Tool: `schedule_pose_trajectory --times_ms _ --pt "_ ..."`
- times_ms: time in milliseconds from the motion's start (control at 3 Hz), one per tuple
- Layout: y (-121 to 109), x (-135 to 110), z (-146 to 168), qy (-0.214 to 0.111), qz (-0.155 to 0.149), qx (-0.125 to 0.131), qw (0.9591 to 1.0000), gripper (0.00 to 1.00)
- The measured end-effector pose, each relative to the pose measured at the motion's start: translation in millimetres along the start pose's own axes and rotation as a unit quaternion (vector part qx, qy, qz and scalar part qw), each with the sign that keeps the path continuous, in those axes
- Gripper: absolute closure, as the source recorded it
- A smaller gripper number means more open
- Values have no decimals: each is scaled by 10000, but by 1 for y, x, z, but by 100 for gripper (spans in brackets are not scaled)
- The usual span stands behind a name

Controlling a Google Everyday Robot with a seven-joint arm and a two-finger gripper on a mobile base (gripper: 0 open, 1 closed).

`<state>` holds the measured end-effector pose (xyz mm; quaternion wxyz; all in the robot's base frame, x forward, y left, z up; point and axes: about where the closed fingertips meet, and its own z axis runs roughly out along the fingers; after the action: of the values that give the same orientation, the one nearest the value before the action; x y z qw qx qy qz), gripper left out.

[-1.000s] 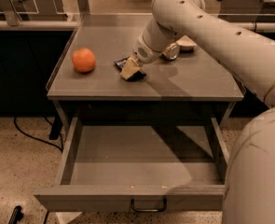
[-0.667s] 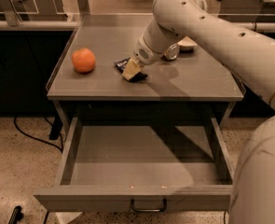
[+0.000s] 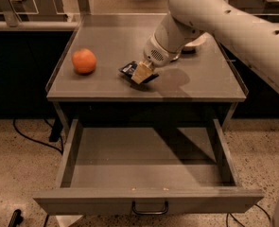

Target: Place rxbar blueberry into top drawer

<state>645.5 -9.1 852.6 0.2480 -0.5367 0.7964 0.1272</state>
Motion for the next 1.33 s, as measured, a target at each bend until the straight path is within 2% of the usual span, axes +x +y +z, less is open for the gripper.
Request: schedule_pose_trajectory --times_ms 333,667,1000,1333 --pt "17 8 -19 8 -270 -95 9996 100" --pt "51 36 -39 -224 -240 -130 9994 100" --pt "82 69 -46 -529 -28 -103 9985 100" --pt "85 83 -47 -531 99 -80 9985 100"
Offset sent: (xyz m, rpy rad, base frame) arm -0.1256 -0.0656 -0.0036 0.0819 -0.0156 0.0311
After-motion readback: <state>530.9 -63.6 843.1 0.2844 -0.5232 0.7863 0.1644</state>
